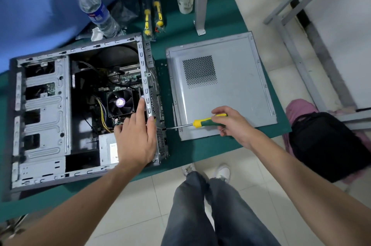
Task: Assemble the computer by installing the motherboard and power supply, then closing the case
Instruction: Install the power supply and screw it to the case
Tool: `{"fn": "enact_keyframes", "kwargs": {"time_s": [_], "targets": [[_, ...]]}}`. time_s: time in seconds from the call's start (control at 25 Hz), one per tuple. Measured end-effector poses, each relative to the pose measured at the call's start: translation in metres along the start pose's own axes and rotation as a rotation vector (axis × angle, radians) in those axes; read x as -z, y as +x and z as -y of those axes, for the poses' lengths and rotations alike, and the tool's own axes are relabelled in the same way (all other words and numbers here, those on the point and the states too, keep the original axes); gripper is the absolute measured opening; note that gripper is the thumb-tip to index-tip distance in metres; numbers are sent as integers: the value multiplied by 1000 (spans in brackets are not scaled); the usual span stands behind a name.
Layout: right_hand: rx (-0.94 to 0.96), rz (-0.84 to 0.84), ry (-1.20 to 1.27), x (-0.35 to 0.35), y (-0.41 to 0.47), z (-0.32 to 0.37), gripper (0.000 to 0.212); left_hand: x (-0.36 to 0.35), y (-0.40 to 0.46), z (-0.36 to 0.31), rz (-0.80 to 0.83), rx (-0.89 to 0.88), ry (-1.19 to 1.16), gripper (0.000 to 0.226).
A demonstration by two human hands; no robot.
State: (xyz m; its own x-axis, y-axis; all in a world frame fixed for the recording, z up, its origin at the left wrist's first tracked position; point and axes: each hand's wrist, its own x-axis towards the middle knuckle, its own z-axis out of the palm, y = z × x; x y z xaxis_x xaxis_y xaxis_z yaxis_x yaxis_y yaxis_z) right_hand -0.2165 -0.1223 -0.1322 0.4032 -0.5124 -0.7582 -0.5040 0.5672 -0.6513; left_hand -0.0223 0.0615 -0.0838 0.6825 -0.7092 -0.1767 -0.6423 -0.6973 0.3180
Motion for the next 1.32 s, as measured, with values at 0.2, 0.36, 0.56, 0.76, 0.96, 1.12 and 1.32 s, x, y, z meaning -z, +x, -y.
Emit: {"fn": "enact_keyframes", "kwargs": {"time_s": [0.2, 0.36, 0.56, 0.76, 0.96, 1.12, 1.32], "targets": [[-29, -36, -278, -4, 5, 6, 35, -2, 2, -2, -11, 8, -11, 62], [-37, 99, 0, 6, 8, 14, 10, -1, 1, -2, -23, 15, -20, 61], [-22, -4, -254, -1, 15, 14, 35, -4, 3, -1, -32, 19, -12, 61], [5, 94, 58, 5, 16, 12, 9, -4, 3, -1, -39, 12, -17, 61], [-57, -7, -168, -2, 21, 10, 31, -4, 3, -1, -39, 13, -13, 62], [30, 44, 18, 5, 20, 5, 9, -4, 2, -2, -42, 16, -9, 61], [-33, 8, -254, 0, 17, -4, 43, -4, 3, -1, -45, 15, -7, 61]]}}
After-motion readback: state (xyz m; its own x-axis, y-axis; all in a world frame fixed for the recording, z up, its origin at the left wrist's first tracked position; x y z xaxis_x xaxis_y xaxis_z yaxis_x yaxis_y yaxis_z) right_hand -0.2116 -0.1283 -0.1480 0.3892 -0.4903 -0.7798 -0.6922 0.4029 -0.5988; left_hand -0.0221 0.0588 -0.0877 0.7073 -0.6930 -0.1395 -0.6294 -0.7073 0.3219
